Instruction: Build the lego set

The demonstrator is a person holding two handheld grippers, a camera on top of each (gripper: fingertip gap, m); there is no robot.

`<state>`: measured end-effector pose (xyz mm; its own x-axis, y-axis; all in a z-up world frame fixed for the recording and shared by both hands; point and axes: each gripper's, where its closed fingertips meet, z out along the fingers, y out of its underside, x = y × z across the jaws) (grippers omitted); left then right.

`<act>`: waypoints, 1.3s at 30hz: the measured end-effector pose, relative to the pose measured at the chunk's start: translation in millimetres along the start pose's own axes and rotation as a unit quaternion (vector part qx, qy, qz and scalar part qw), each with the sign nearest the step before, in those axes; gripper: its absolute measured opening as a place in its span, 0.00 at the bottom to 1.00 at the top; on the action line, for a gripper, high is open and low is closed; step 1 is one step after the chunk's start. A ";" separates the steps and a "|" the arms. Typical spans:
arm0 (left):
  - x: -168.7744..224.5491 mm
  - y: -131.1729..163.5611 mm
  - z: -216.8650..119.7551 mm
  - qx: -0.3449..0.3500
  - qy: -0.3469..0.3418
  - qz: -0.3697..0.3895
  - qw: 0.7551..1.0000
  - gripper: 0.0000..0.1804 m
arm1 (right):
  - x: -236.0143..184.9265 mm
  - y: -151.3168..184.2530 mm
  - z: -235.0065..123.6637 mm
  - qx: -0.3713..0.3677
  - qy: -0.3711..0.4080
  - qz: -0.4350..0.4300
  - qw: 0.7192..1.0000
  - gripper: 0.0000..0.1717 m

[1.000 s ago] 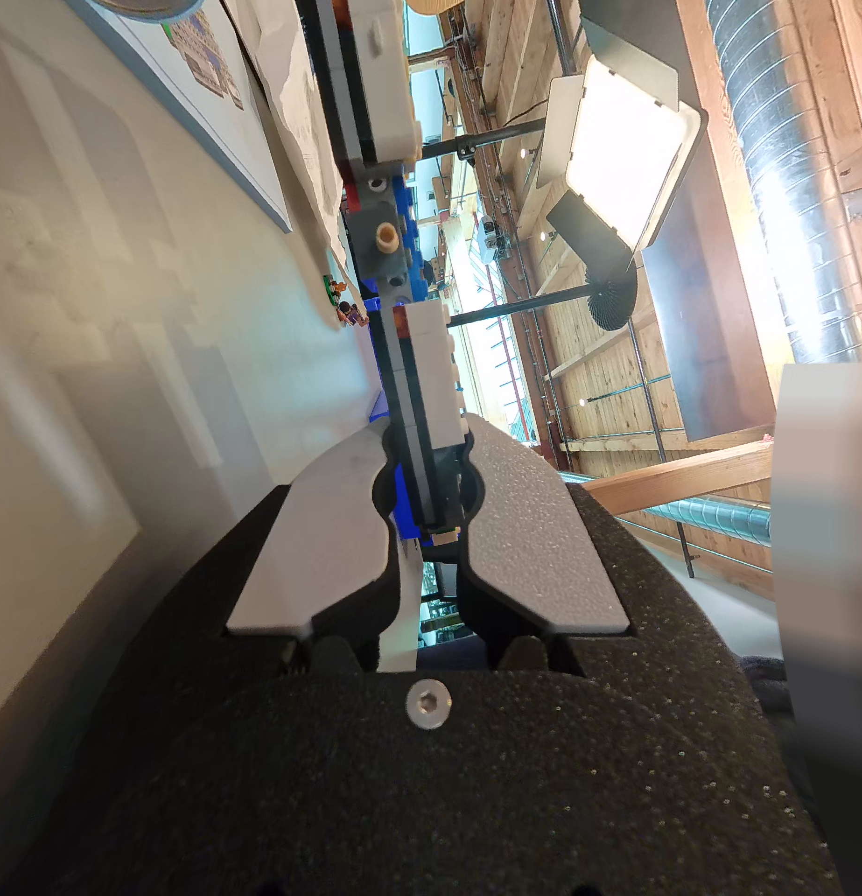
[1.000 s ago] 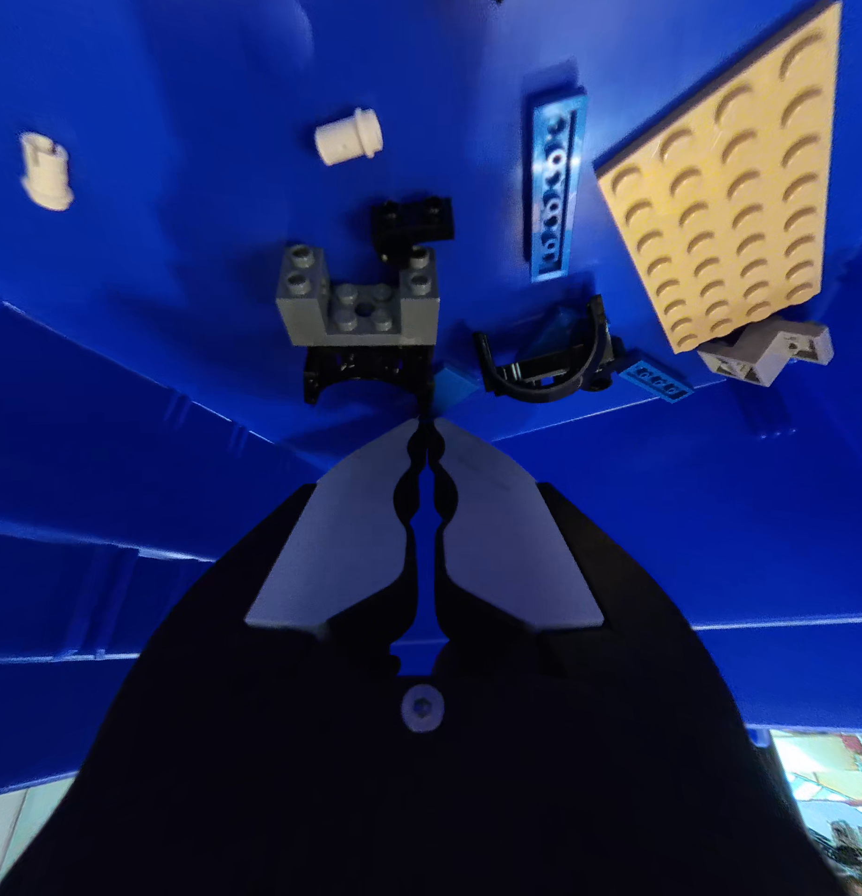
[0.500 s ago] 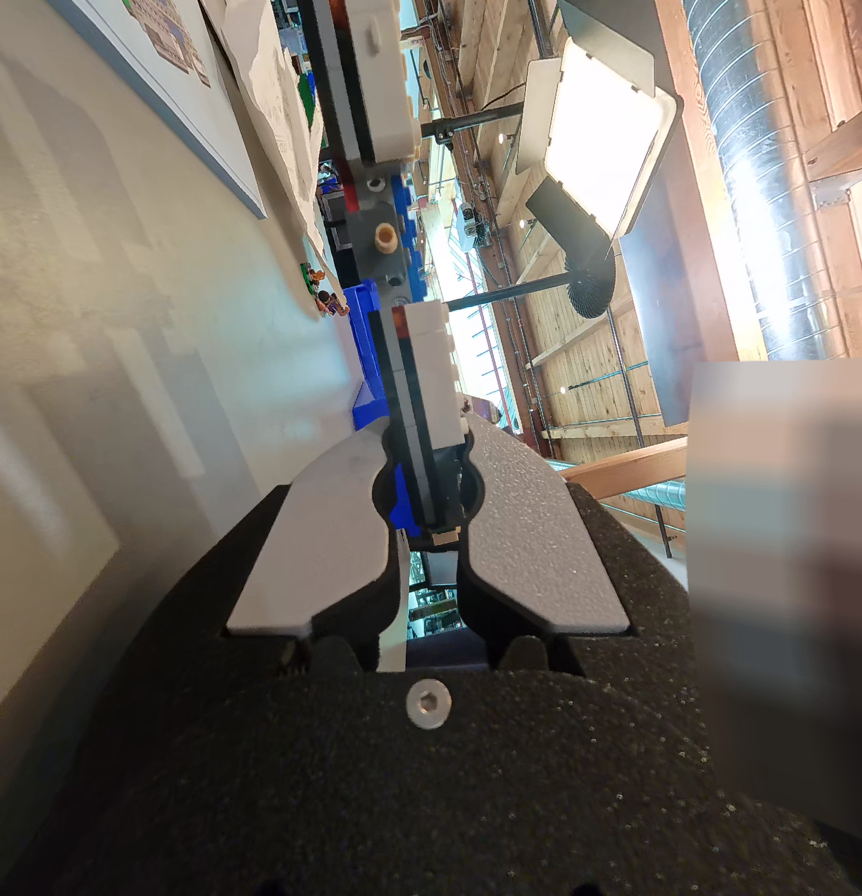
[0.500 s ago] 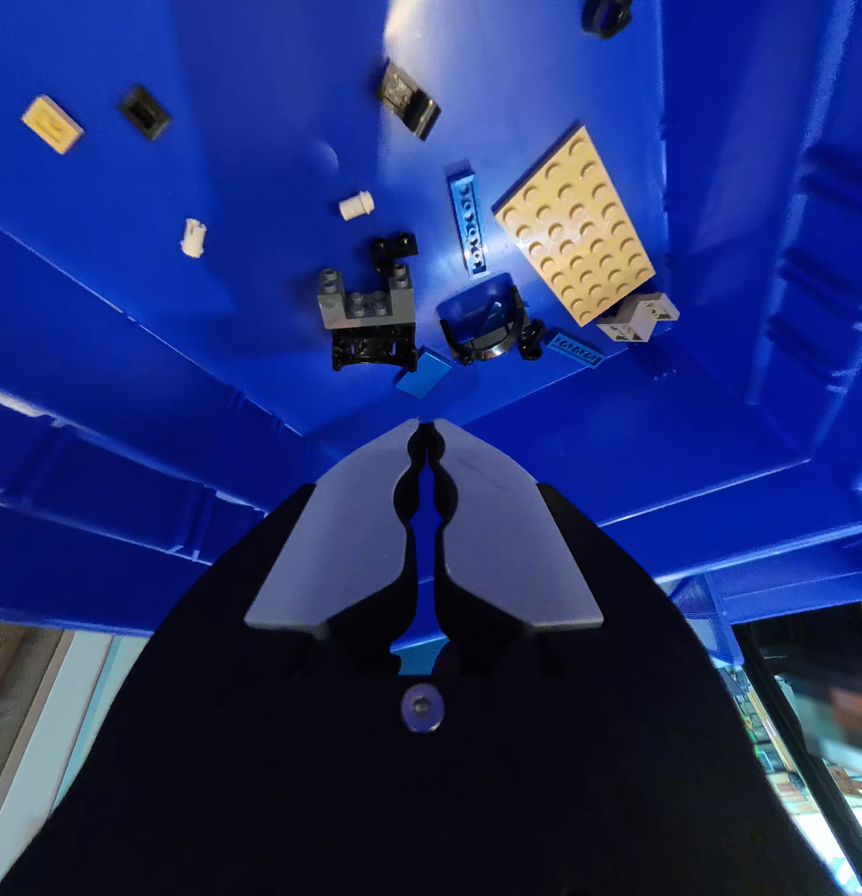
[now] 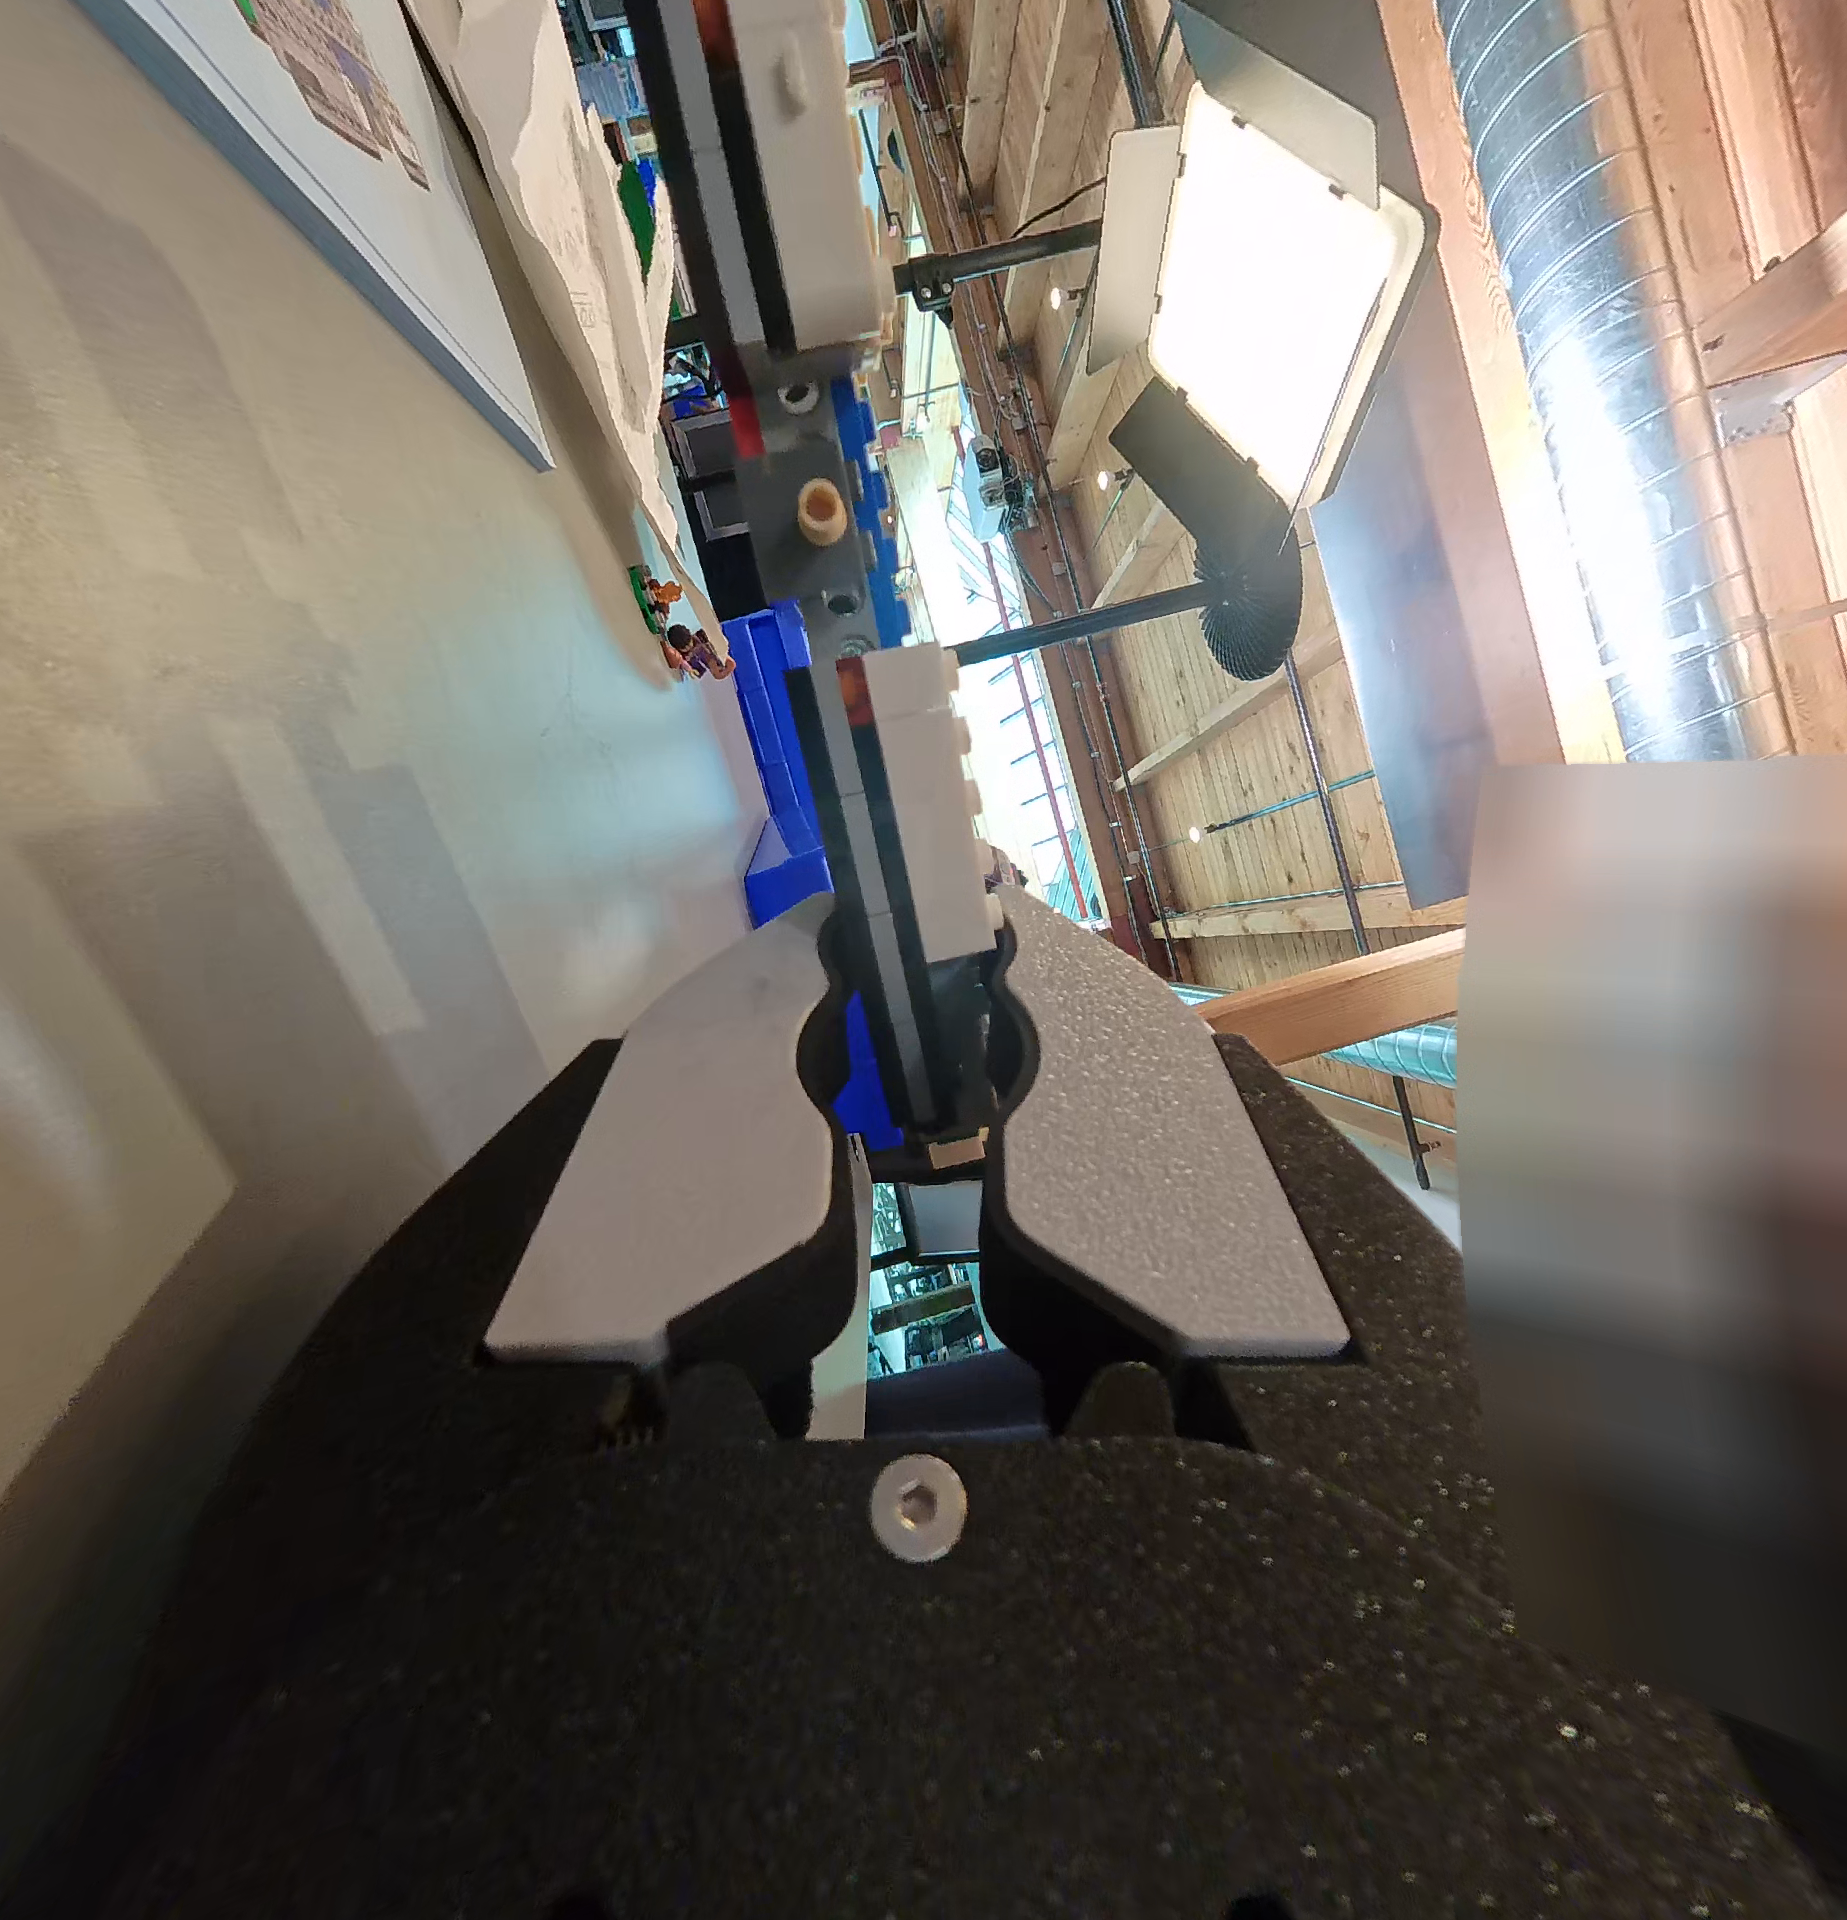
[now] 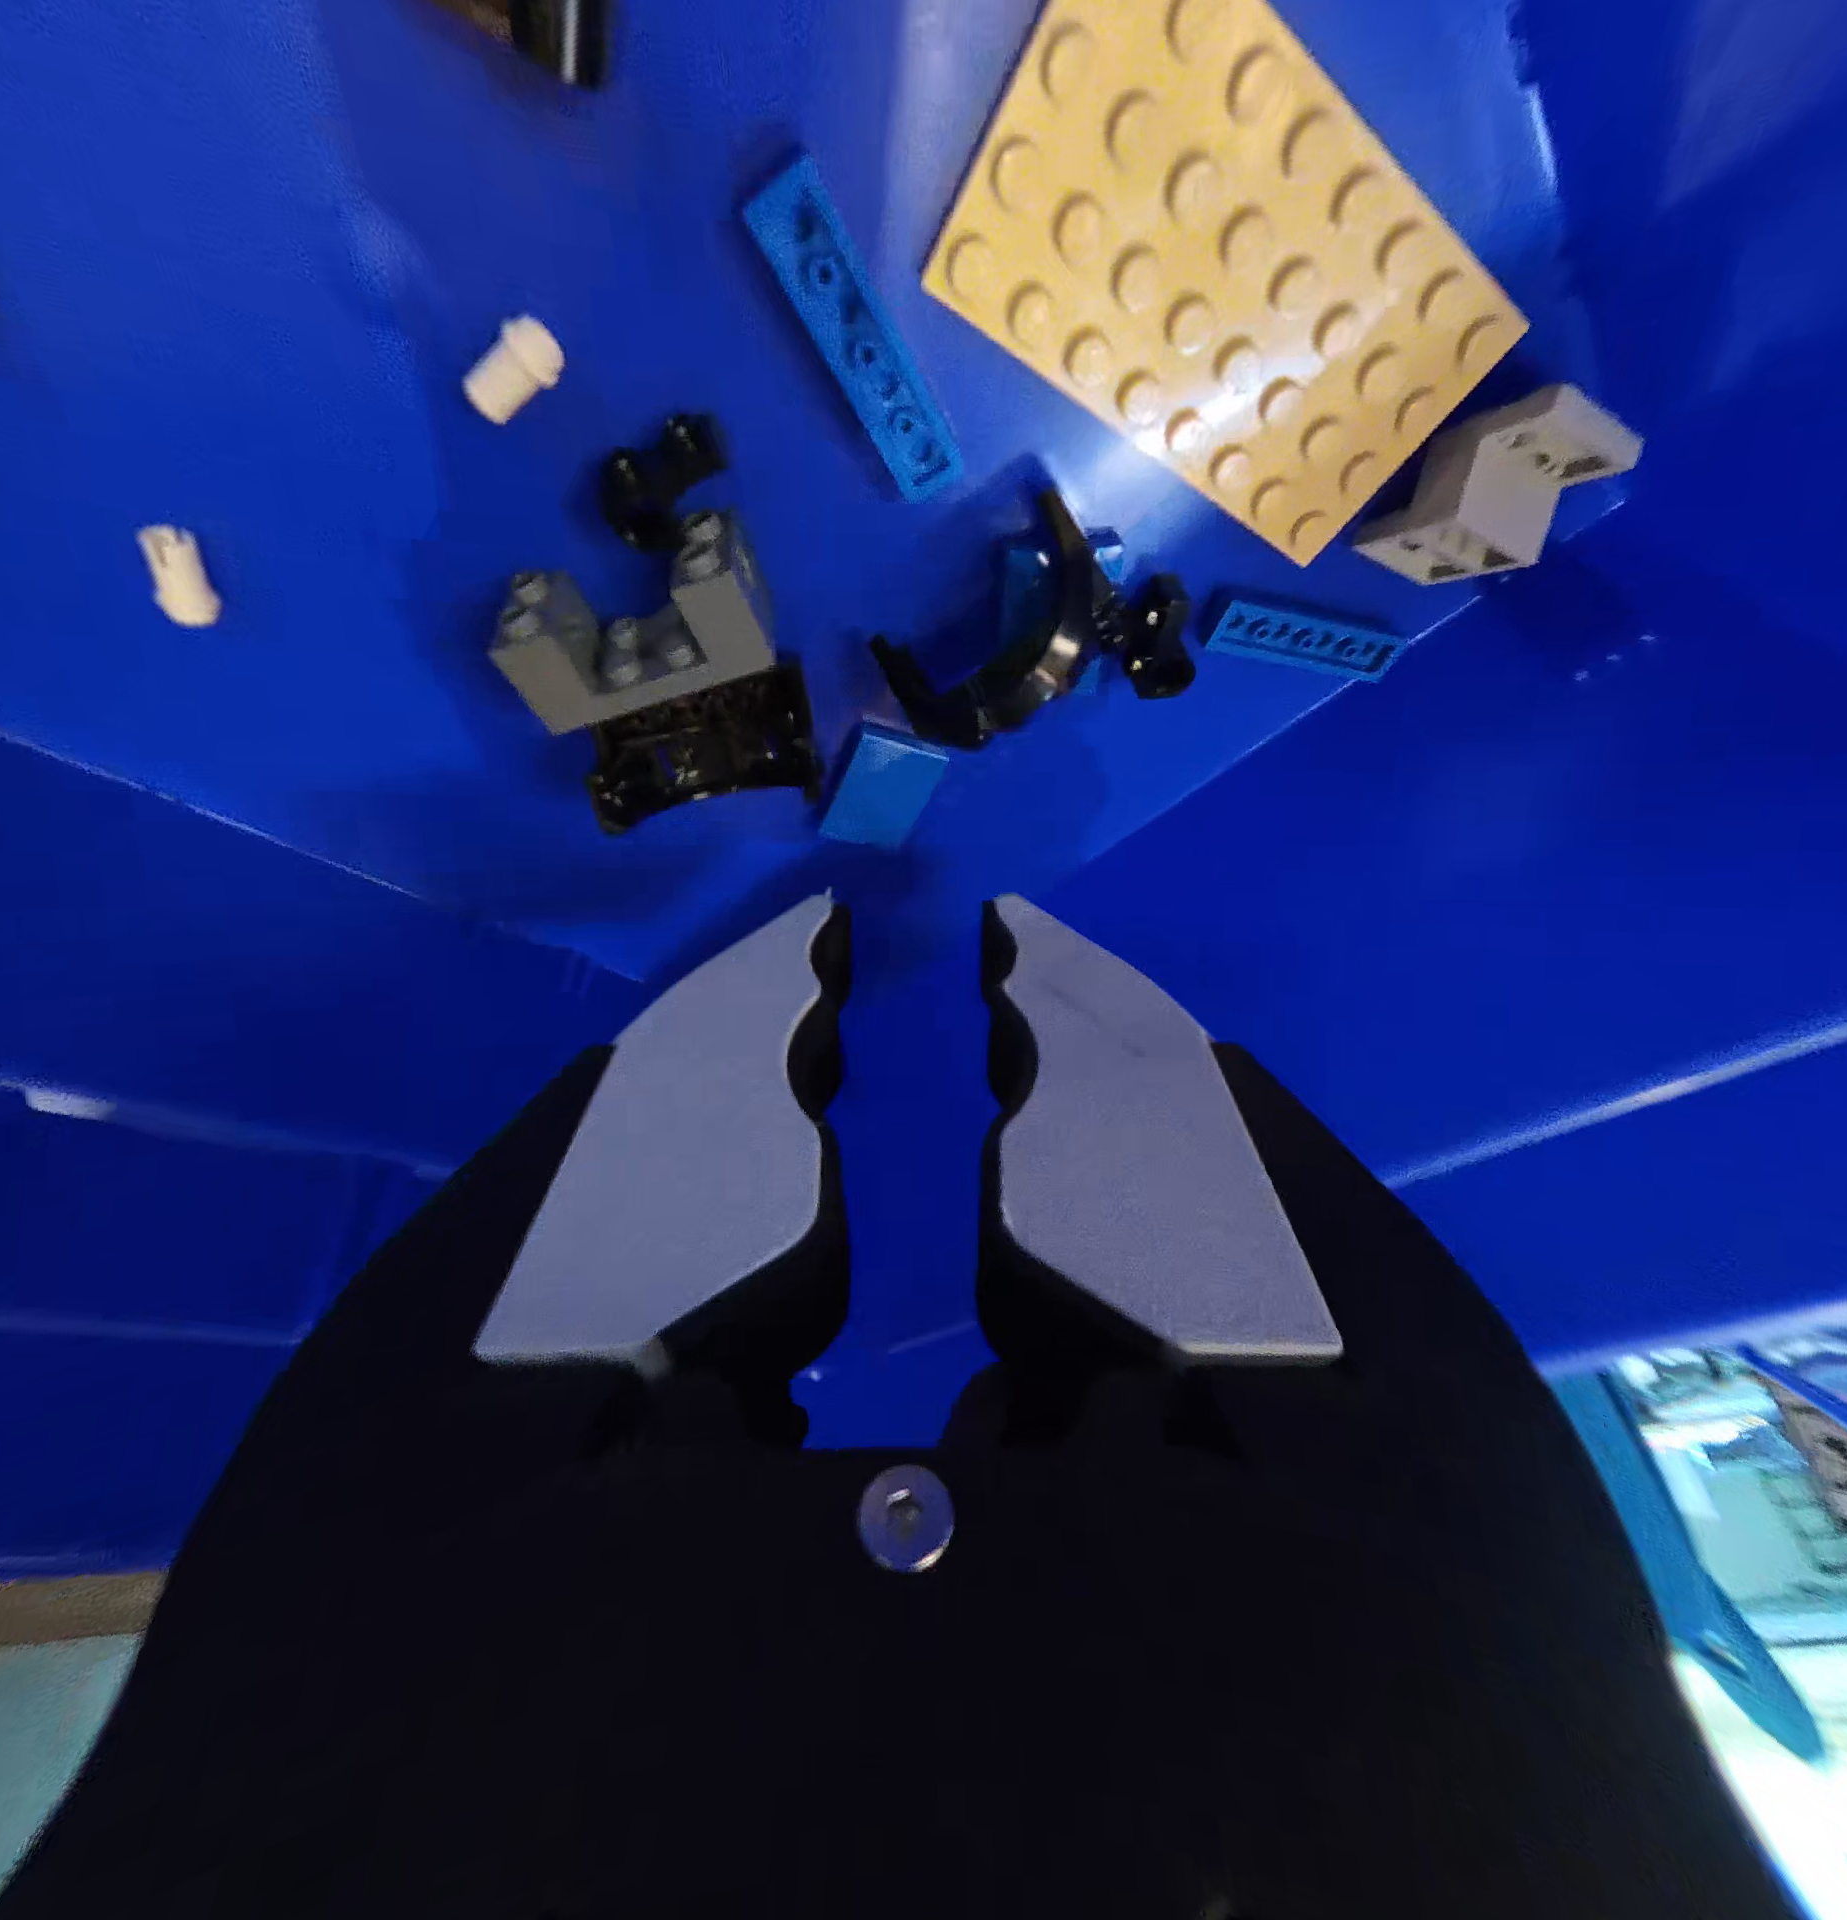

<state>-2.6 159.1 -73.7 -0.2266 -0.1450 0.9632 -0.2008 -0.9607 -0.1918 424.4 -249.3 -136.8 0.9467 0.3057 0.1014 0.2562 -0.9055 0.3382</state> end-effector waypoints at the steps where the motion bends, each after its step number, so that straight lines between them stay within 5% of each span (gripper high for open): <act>1: -0.3 0.2 0.3 -0.001 -0.001 0.000 1.000 0.12 | -1.4 -3.2 2.5 0.010 -0.013 0.009 1.000 0.16; 10: -1.0 -0.8 -0.2 0.002 -0.003 -0.001 1.000 0.12 | -5.2 -11.7 11.7 0.007 -0.093 0.079 0.992 0.26; 14: -1.4 -0.5 0.2 0.001 -0.005 0.000 1.000 0.12 | -2.7 -12.1 12.1 0.008 -0.099 0.092 0.991 0.10; 16: -1.6 0.1 0.5 -0.001 -0.006 0.000 1.000 0.12 | -3.0 -11.9 12.1 0.008 -0.096 0.088 0.991 0.10; 23: -4.9 2.0 1.9 -0.009 -0.023 0.001 1.000 0.13 | -2.9 -5.8 -0.9 -0.005 -0.031 0.050 0.998 0.10; 28: -8.9 6.5 4.8 -0.024 -0.041 0.002 0.999 0.14 | 2.3 -11.2 -51.2 -0.005 0.068 0.016 0.998 0.09; 34: -11.2 9.9 6.4 -0.028 -0.050 -0.004 0.998 0.14 | -30.5 -97.1 -127.4 0.073 0.174 -0.111 0.976 0.09; 39: -9.4 15.9 5.5 -0.033 -0.046 -0.010 0.998 0.14 | -101.6 -203.3 -172.4 0.153 0.226 -0.285 0.919 0.09</act>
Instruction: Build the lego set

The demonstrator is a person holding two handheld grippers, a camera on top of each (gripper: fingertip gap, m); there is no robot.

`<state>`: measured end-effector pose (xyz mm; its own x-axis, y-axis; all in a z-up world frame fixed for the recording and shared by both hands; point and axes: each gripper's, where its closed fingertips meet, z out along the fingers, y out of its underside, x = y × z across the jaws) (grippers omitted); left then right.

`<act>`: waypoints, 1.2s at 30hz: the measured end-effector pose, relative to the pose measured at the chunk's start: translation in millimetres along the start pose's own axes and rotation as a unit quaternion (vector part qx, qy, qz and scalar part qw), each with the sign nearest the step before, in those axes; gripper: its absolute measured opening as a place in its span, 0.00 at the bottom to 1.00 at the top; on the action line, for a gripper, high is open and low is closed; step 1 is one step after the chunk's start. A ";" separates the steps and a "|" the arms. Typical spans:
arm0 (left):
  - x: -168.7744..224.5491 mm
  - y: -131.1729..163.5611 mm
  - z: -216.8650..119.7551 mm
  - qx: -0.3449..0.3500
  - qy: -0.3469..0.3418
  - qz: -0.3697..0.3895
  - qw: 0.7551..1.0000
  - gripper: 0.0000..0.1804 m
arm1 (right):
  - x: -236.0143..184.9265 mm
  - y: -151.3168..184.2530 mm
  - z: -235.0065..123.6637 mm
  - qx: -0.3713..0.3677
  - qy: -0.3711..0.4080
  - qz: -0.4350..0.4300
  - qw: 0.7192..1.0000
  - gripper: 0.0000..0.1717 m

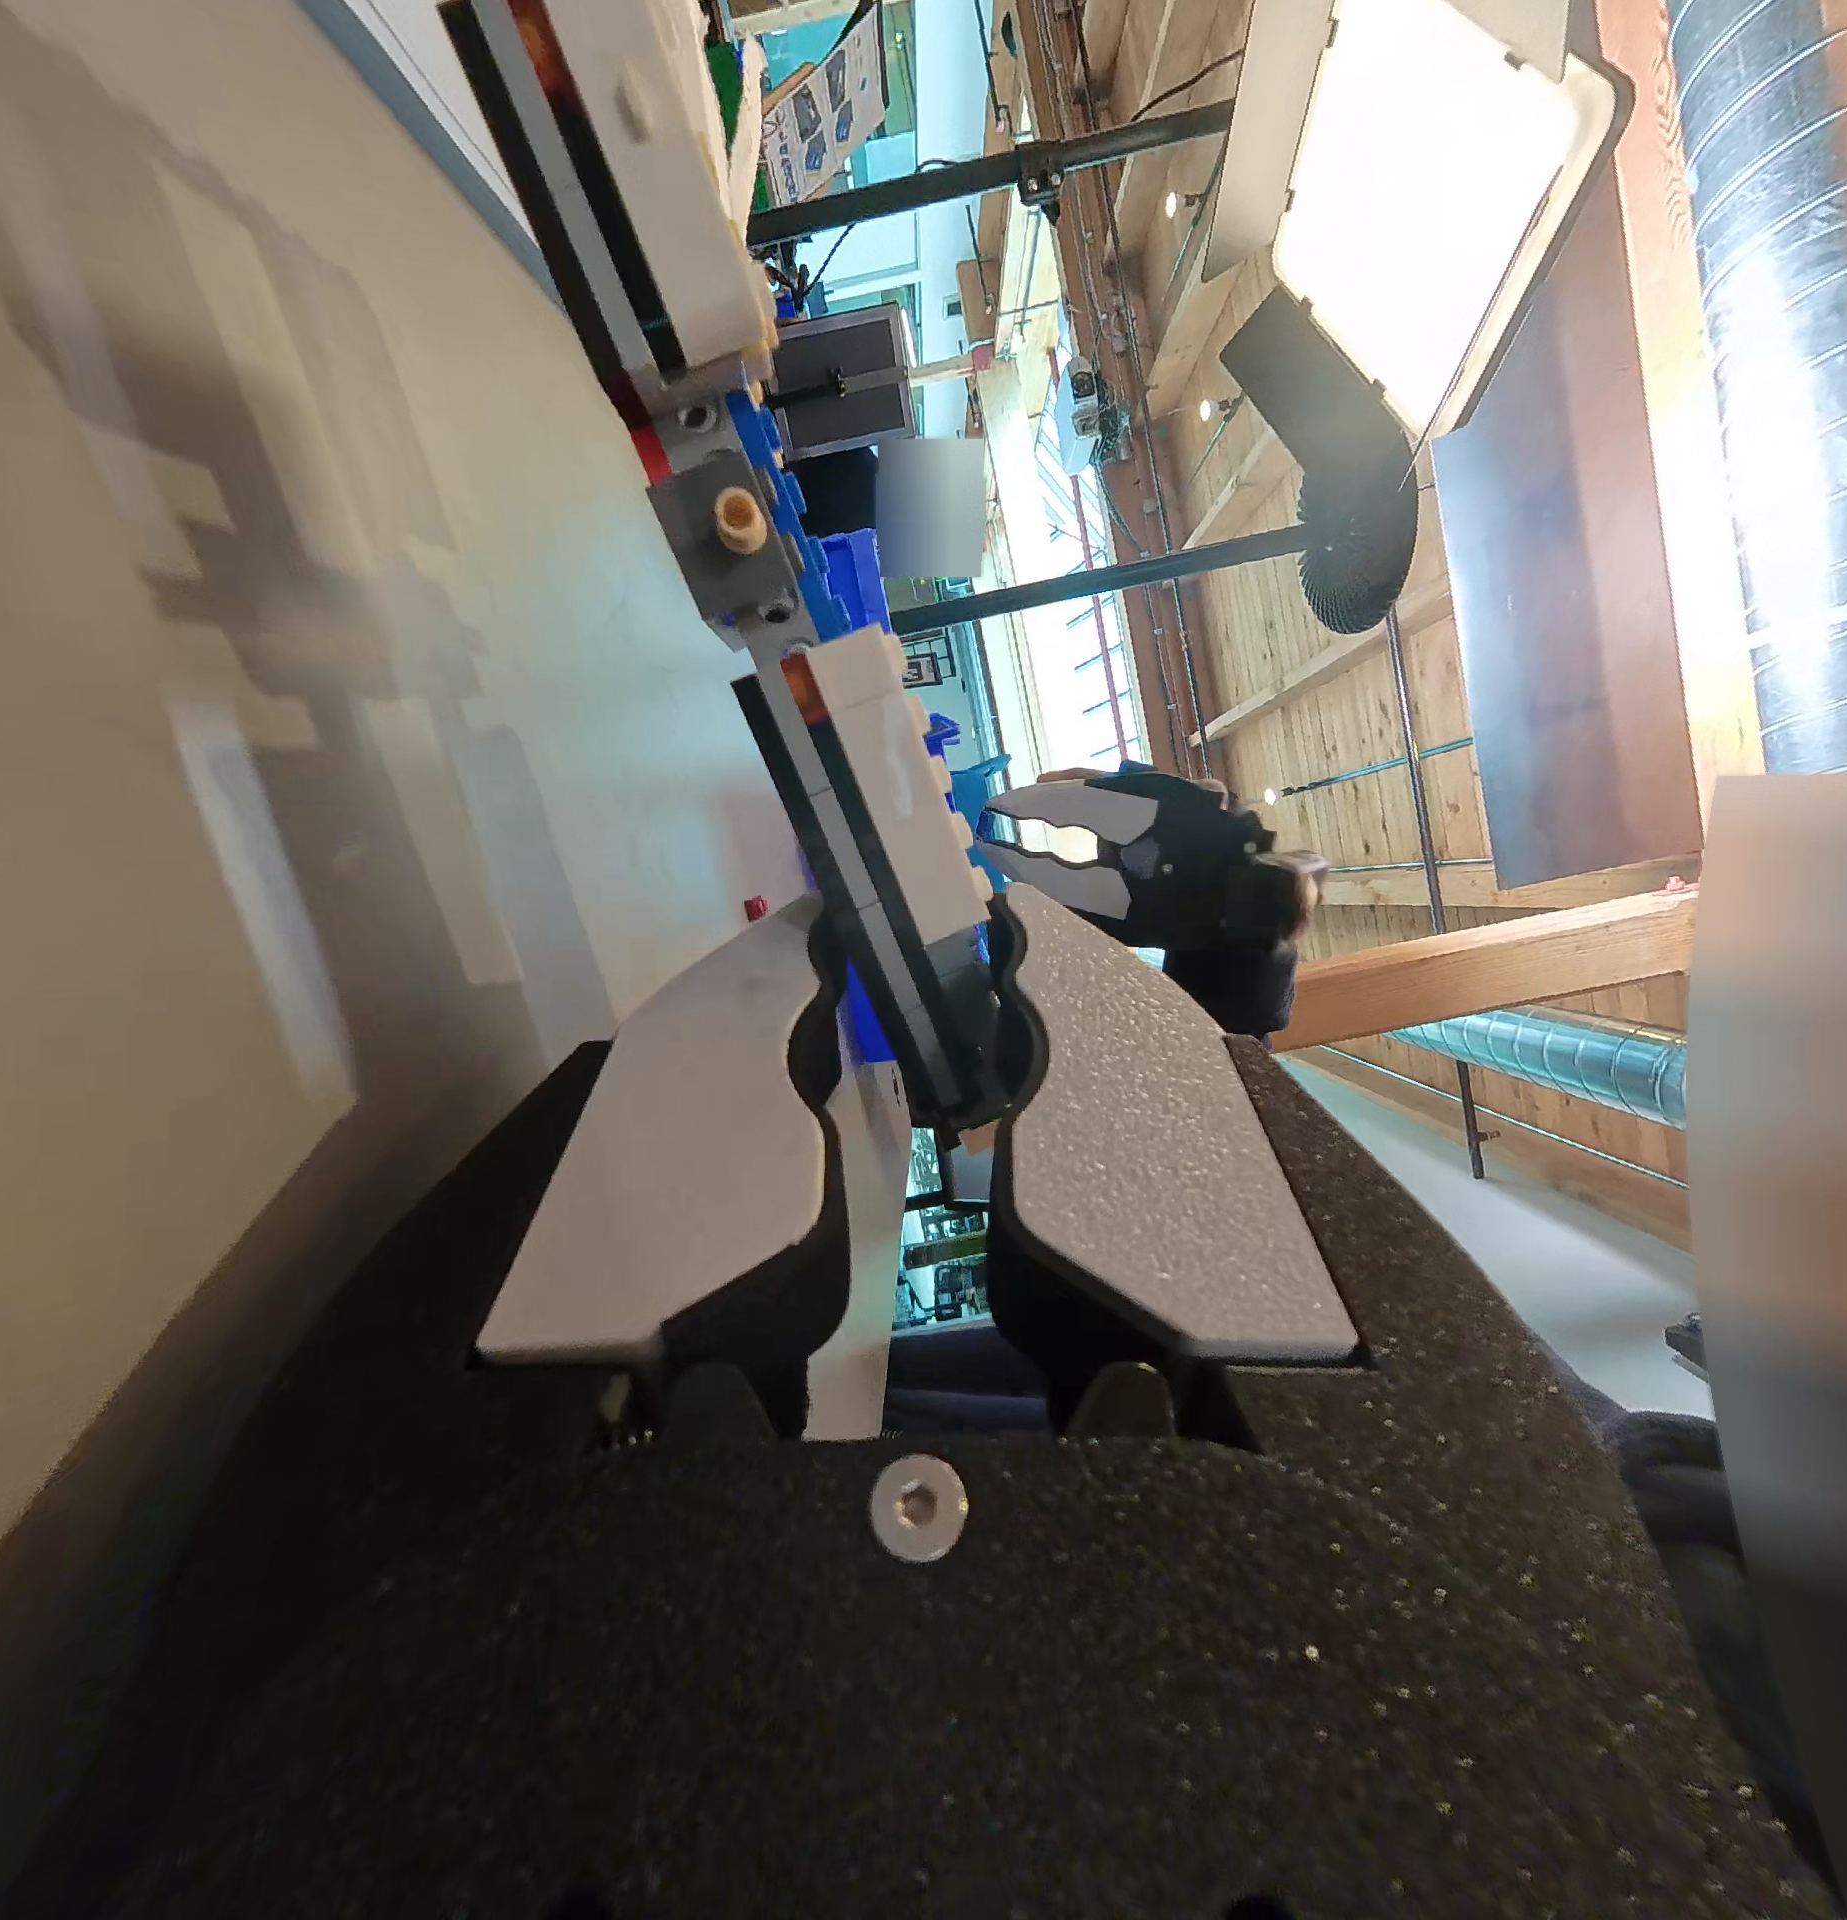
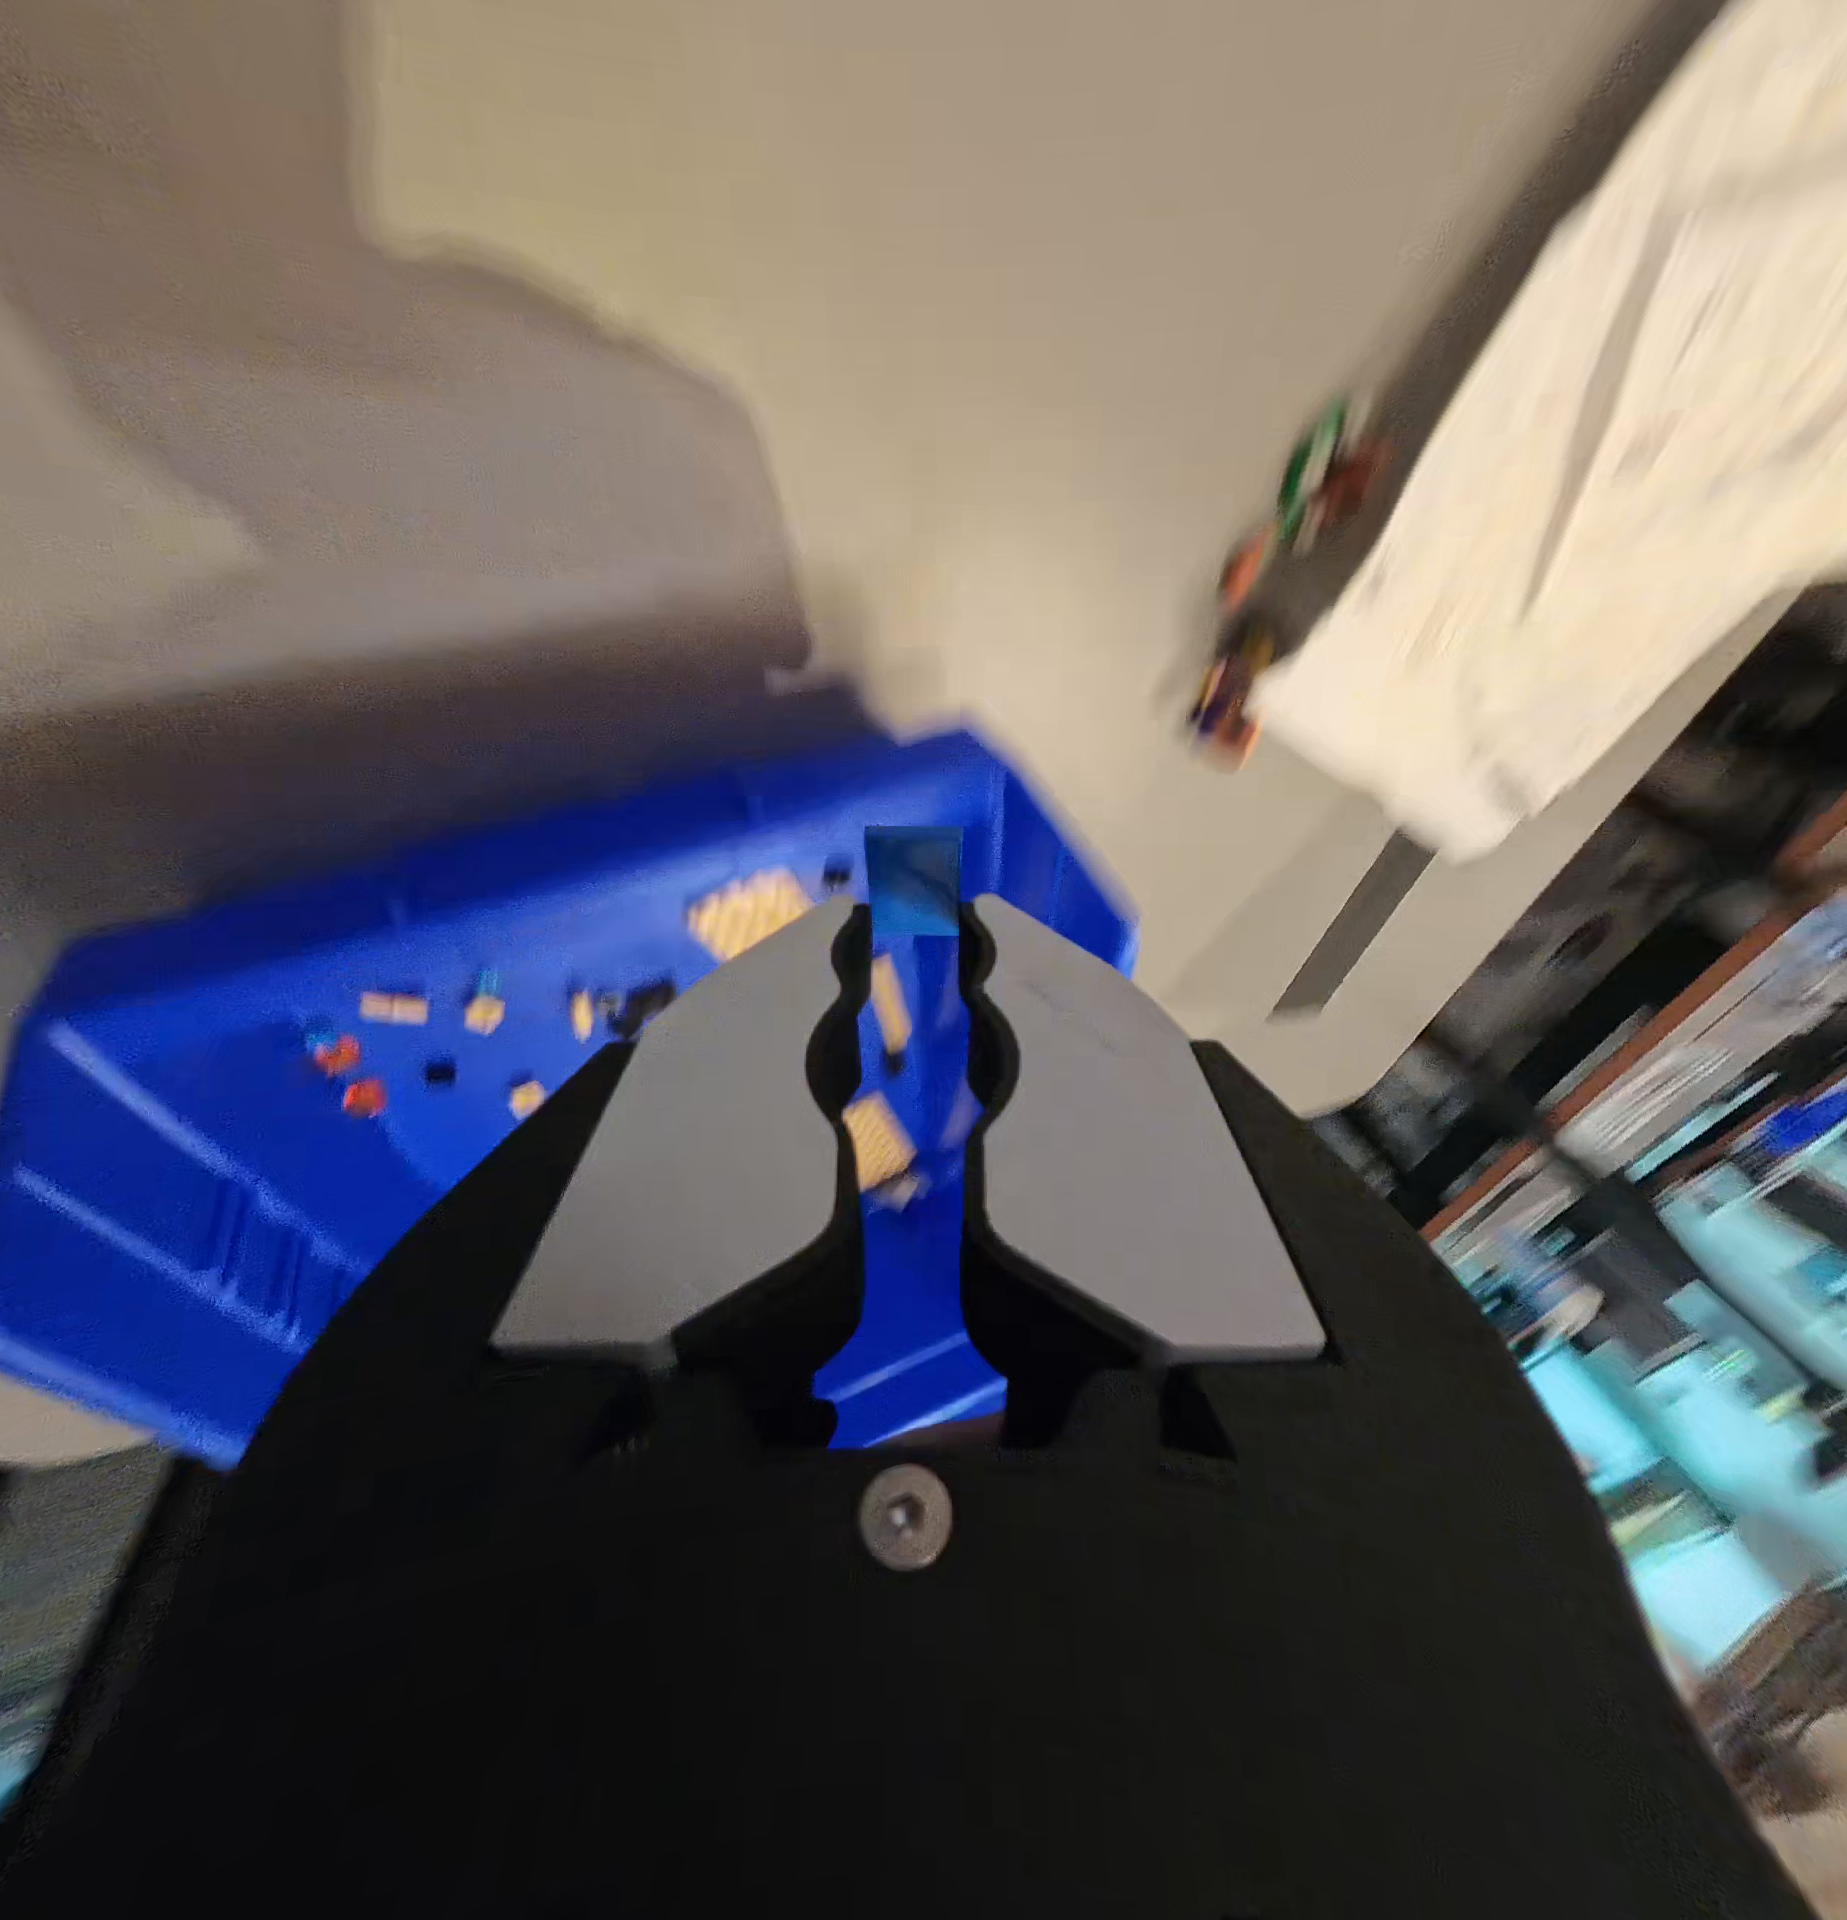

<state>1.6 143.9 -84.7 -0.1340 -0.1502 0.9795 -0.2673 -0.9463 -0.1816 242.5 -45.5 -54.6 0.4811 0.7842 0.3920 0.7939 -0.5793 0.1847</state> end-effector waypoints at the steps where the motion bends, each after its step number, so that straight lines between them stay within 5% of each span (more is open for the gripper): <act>1: 0.7 1.5 0.0 -0.002 0.001 0.002 1.000 0.14 | 1.4 -28.7 -4.2 0.027 0.013 -0.034 0.999 0.09; 7: 9.6 9.9 1.5 -0.020 0.024 0.021 0.999 0.14 | 1.2 -182.5 -38.4 0.198 0.087 -0.195 0.957 0.09; 13: 22.1 15.3 0.0 -0.030 0.062 0.040 0.997 0.14 | 0.3 -263.0 -57.7 0.285 0.117 -0.272 0.912 0.09; 20: 31.0 19.5 -2.3 -0.040 0.095 0.048 0.993 0.14 | 4.8 -293.6 -64.9 0.302 0.128 -0.305 0.894 0.09; 36: 39.6 18.2 -7.4 -0.033 0.134 0.051 0.989 0.15 | 10.0 -306.3 -72.3 0.291 0.160 -0.339 0.880 0.09</act>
<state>-15.7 122.9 -49.9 -0.4092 -0.1551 0.8992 -0.3001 -0.9077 -0.2931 -22.8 123.7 -42.1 -0.2325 0.7487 0.6208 0.9589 0.2833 0.0174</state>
